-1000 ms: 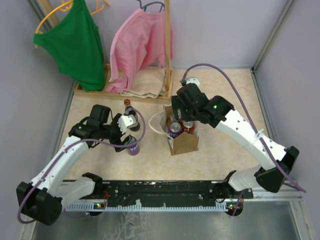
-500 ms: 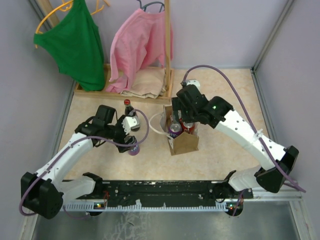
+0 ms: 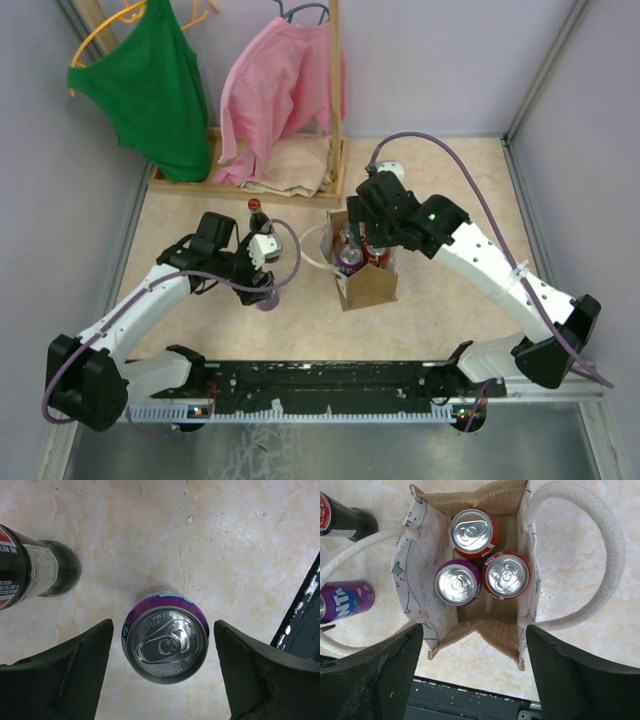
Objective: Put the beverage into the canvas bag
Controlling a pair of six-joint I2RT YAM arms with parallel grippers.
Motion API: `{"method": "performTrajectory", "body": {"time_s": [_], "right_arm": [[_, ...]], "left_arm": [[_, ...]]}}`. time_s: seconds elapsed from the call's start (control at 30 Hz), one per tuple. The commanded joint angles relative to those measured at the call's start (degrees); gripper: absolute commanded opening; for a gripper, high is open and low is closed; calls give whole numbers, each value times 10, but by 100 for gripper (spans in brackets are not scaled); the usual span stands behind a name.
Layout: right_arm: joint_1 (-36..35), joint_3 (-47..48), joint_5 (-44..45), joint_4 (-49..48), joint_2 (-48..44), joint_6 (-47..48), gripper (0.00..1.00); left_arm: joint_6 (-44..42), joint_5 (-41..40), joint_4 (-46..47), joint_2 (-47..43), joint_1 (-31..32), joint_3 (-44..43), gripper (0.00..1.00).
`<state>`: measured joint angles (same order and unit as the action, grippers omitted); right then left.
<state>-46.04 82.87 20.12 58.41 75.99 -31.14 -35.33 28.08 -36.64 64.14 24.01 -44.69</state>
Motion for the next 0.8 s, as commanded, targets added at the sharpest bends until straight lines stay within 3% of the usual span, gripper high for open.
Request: {"method": "performTrajectory", "body": {"time_s": [0.0,0.23,0.27,0.33,0.5,0.53,0.77], "right_arm": [[3,1,13,-9,-26,-8,83],[4,-14,11,-12,-35,-17,84],[4,-16,10,-13,-37,-19,84],[4,-20,9,-16,-40,-21,84],[4,-24,6,-20,-38,-22,83],[4,-24,6,-20,-38,-22,84],[7,-21,10,-19,-37,-16,84]], "left_arm": [[8,21,21,7,4,10,85],[5,24,20,4,4,24,80],[6,25,20,3,4,26,76],[6,25,21,1,4,25,60],[13,22,7,-6,4,-1,5],[14,20,1,-8,4,-11,0],[19,1,-74,-33,4,-129,0]]}}
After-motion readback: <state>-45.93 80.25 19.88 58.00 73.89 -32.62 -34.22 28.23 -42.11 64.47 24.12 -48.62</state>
